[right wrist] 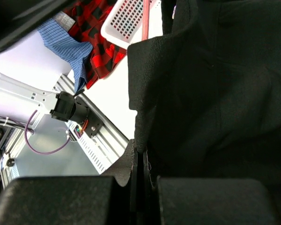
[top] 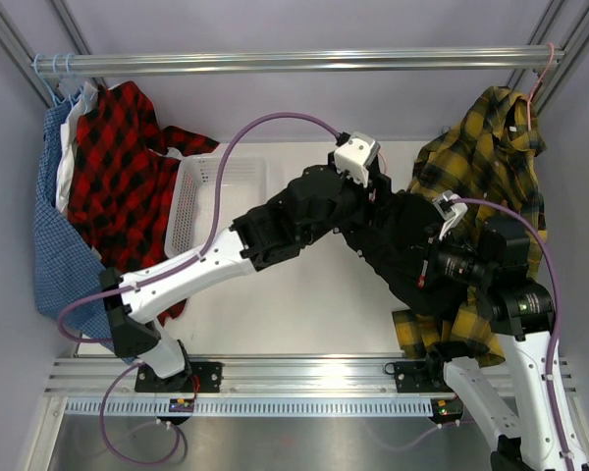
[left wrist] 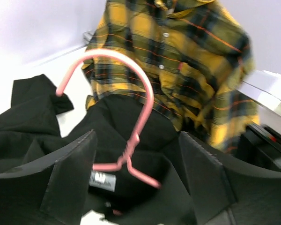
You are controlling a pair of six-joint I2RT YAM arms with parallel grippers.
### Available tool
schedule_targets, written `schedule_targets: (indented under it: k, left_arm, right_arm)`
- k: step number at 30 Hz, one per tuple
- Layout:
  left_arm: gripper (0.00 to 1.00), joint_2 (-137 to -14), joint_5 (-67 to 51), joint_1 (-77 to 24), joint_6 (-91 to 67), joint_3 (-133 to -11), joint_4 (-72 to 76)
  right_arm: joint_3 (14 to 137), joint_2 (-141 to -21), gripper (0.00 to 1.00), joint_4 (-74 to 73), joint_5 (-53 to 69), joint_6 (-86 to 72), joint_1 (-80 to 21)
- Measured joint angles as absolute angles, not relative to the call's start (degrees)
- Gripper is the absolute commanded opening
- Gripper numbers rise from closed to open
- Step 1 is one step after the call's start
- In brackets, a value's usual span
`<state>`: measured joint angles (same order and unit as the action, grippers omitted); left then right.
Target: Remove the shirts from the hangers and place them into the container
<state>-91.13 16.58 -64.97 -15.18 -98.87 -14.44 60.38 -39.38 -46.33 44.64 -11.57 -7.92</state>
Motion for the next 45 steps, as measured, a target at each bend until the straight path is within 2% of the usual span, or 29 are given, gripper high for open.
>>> schedule_targets:
  k: [3,6,7,11,17,19,22,23,27,28,31,36,45]
  left_arm:
    - [0.58,-92.9,18.2,-65.0,-14.7,-100.2,-14.4]
    - [0.39,-93.6,20.0,-65.1,-14.3,-100.6,-13.9]
    - [0.27,-93.8,20.4,-65.1,-14.2,-100.6,-13.6]
    - [0.0,-94.1,22.1,-65.2,-12.9,-100.7,-13.8]
    - [0.0,-94.1,25.0,-65.1,-10.4,-100.7,-15.2]
    - [0.0,-93.6,26.1,-65.2,-9.4,-100.9,-14.5]
    - [0.0,-92.3,28.3,-65.1,-6.9,-102.7,-12.7]
    - [0.0,-91.7,29.0,-65.1,-5.8,-103.5,-12.0]
    - [0.0,-89.6,31.9,-65.2,-1.0,-104.8,-8.7]
    - [0.0,-89.4,33.1,-65.2,0.5,-105.1,-7.8]
    - [0.0,-89.8,36.2,-65.2,3.4,-105.3,-5.8]
    - [0.0,-95.1,43.1,-65.1,6.1,-108.3,-5.6]
    - [0.0,-104.0,48.0,-64.4,4.4,-111.3,-10.4]
  right_arm:
    - [60.1,-39.1,0.0,-46.2,44.6,-11.6,-8.7]
    - [59.8,-38.9,0.0,-46.1,44.6,-11.6,-9.6]
    - [59.7,-38.9,0.0,-46.1,44.6,-11.6,-9.9]
    - [59.4,-38.9,0.0,-46.0,44.2,-11.6,-11.0]
    - [61.9,-40.6,0.0,-47.3,42.4,-11.8,-12.7]
    - [65.3,-42.7,0.04,-48.9,41.8,-11.8,-13.0]
    - [72.8,-46.9,0.3,-50.1,41.5,-11.7,-13.4]
    - [75.7,-48.2,0.42,-49.6,41.5,-11.8,-13.5]
    - [86.3,-51.7,0.67,-47.4,40.9,-11.6,-13.5]
    - [88.0,-52.1,0.7,-47.4,40.5,-11.6,-13.5]
    - [90.4,-52.2,0.75,-47.0,38.5,-11.4,-13.5]
    - [88.8,-50.9,0.75,-46.3,35.4,-12.3,-13.6]
    - [71.3,-46.5,0.75,-37.0,35.5,-18.8,-13.6]
